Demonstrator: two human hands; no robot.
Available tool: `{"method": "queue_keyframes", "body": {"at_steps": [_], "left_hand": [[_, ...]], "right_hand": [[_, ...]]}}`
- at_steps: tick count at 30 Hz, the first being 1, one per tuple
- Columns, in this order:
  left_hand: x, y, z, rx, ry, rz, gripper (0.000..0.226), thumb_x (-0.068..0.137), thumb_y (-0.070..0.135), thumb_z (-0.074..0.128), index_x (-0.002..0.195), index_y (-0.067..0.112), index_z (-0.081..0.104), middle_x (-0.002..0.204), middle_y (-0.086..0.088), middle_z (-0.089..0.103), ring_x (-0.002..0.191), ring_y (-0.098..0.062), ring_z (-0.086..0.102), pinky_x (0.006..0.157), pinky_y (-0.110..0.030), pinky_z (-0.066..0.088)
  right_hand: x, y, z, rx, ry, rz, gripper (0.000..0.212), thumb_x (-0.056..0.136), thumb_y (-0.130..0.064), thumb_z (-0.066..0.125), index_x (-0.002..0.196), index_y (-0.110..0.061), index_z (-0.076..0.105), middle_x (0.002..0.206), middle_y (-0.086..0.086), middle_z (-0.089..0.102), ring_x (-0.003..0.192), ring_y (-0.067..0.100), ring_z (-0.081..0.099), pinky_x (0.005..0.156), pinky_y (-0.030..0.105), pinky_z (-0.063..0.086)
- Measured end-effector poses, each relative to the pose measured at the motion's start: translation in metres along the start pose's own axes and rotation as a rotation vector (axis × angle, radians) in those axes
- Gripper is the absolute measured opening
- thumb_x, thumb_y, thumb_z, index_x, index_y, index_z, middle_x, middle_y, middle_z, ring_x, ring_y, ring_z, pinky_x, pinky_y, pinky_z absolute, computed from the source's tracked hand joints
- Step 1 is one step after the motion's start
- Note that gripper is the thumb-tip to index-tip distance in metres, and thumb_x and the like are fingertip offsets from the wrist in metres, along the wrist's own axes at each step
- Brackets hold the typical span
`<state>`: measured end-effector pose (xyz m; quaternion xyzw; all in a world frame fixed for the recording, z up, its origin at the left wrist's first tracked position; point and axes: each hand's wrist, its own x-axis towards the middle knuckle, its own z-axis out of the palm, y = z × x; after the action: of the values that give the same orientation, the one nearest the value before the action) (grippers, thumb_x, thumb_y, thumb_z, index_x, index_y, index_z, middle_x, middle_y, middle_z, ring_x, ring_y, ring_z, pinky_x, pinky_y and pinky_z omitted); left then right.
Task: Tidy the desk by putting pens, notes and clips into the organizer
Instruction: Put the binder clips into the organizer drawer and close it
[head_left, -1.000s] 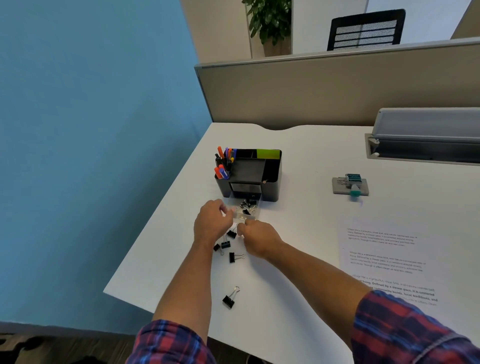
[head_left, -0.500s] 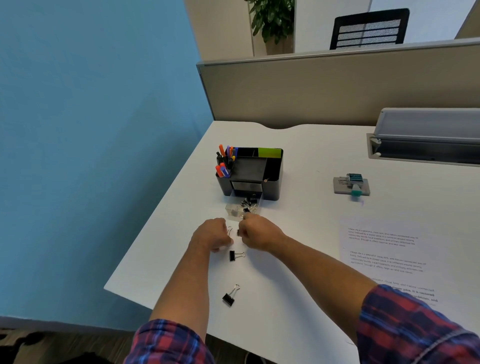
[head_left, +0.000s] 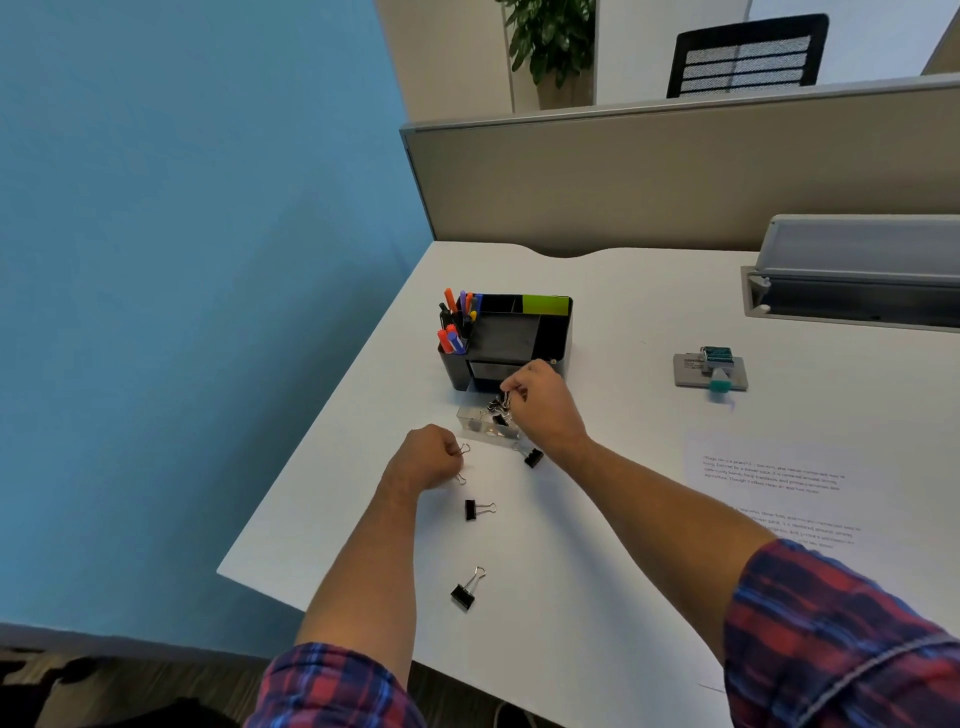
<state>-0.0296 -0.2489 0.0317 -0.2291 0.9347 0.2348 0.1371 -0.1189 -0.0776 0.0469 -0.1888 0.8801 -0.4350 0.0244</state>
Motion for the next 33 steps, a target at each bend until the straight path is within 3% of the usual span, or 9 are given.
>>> {"method": "queue_keyframes", "body": {"at_steps": [5, 11, 14, 17, 20, 23, 27, 30, 33], "left_hand": [[-0.002, -0.003, 0.004, -0.079, 0.000, -0.012, 0.019, 0.083, 0.003, 0.064, 0.089, 0.012, 0.079, 0.092, -0.001, 0.076, 0.086, -0.012, 0.067, 0.074, -0.024, 0.053], [-0.007, -0.001, 0.007, -0.030, -0.030, 0.010, 0.010, 0.076, 0.009, 0.077, 0.082, 0.017, 0.076, 0.079, 0.003, 0.070, 0.076, -0.014, 0.065, 0.064, -0.022, 0.053], [-0.009, -0.001, 0.008, 0.004, -0.032, 0.038, 0.017, 0.068, 0.015, 0.088, 0.077, 0.012, 0.074, 0.077, 0.002, 0.070, 0.071, -0.015, 0.066, 0.060, -0.023, 0.051], [-0.009, 0.003, 0.008, 0.077, -0.009, 0.075, 0.018, 0.068, 0.013, 0.086, 0.076, 0.010, 0.070, 0.071, 0.005, 0.067, 0.067, -0.014, 0.064, 0.061, -0.025, 0.052], [-0.009, 0.009, 0.007, 0.134, -0.009, 0.100, 0.014, 0.070, 0.008, 0.081, 0.076, 0.013, 0.070, 0.074, 0.003, 0.068, 0.072, -0.016, 0.066, 0.065, -0.030, 0.056], [-0.007, 0.014, 0.006, 0.133, -0.007, 0.125, 0.010, 0.075, 0.006, 0.076, 0.080, 0.013, 0.071, 0.080, 0.001, 0.068, 0.076, -0.017, 0.064, 0.065, -0.028, 0.053], [-0.001, 0.019, 0.001, -0.095, 0.038, 0.098, 0.009, 0.079, 0.014, 0.081, 0.084, 0.014, 0.074, 0.083, -0.001, 0.070, 0.076, -0.015, 0.065, 0.066, -0.023, 0.052], [0.002, 0.027, -0.008, -0.269, 0.094, 0.150, 0.011, 0.079, 0.020, 0.084, 0.082, 0.015, 0.074, 0.081, 0.000, 0.072, 0.079, -0.015, 0.068, 0.070, -0.027, 0.054], [0.005, 0.042, -0.015, -0.371, 0.175, 0.191, 0.012, 0.081, 0.022, 0.082, 0.083, 0.016, 0.072, 0.082, 0.001, 0.072, 0.079, -0.014, 0.068, 0.072, -0.027, 0.057]], "right_hand": [[0.001, 0.000, 0.003, -0.111, -0.137, -0.018, 0.024, 0.097, -0.010, 0.059, 0.117, -0.011, 0.073, 0.121, 0.006, 0.059, 0.104, 0.019, 0.059, 0.093, 0.025, 0.048], [0.000, 0.004, 0.008, -0.177, -0.245, -0.083, 0.030, 0.097, -0.009, 0.059, 0.126, -0.012, 0.068, 0.128, 0.008, 0.059, 0.107, 0.022, 0.059, 0.091, 0.022, 0.047], [-0.005, 0.008, 0.008, -0.142, -0.210, -0.122, 0.027, 0.096, -0.013, 0.060, 0.121, -0.012, 0.071, 0.124, 0.006, 0.064, 0.105, 0.019, 0.060, 0.084, 0.018, 0.044], [-0.019, 0.016, 0.005, -0.101, -0.114, -0.231, 0.020, 0.094, -0.023, 0.066, 0.108, -0.013, 0.075, 0.108, 0.004, 0.068, 0.092, 0.017, 0.062, 0.074, 0.023, 0.051], [-0.033, 0.031, 0.006, -0.245, -0.145, -0.362, 0.022, 0.093, -0.034, 0.066, 0.093, -0.014, 0.073, 0.092, 0.002, 0.066, 0.079, 0.018, 0.059, 0.063, 0.032, 0.050], [-0.043, 0.045, 0.009, -0.392, -0.217, -0.427, 0.024, 0.094, -0.035, 0.065, 0.092, -0.012, 0.072, 0.093, 0.004, 0.066, 0.084, 0.024, 0.061, 0.061, 0.031, 0.045], [-0.049, 0.048, 0.009, -0.507, -0.219, -0.333, 0.031, 0.094, -0.034, 0.062, 0.108, -0.007, 0.070, 0.103, 0.009, 0.064, 0.097, 0.029, 0.059, 0.071, 0.037, 0.047], [-0.051, 0.049, 0.010, -0.544, -0.221, -0.247, 0.033, 0.095, -0.033, 0.058, 0.110, -0.006, 0.070, 0.103, 0.012, 0.064, 0.099, 0.029, 0.056, 0.071, 0.035, 0.043], [-0.051, 0.049, 0.012, -0.550, -0.226, -0.214, 0.029, 0.098, -0.028, 0.055, 0.113, -0.008, 0.069, 0.105, 0.010, 0.063, 0.100, 0.028, 0.057, 0.075, 0.035, 0.048]]}}
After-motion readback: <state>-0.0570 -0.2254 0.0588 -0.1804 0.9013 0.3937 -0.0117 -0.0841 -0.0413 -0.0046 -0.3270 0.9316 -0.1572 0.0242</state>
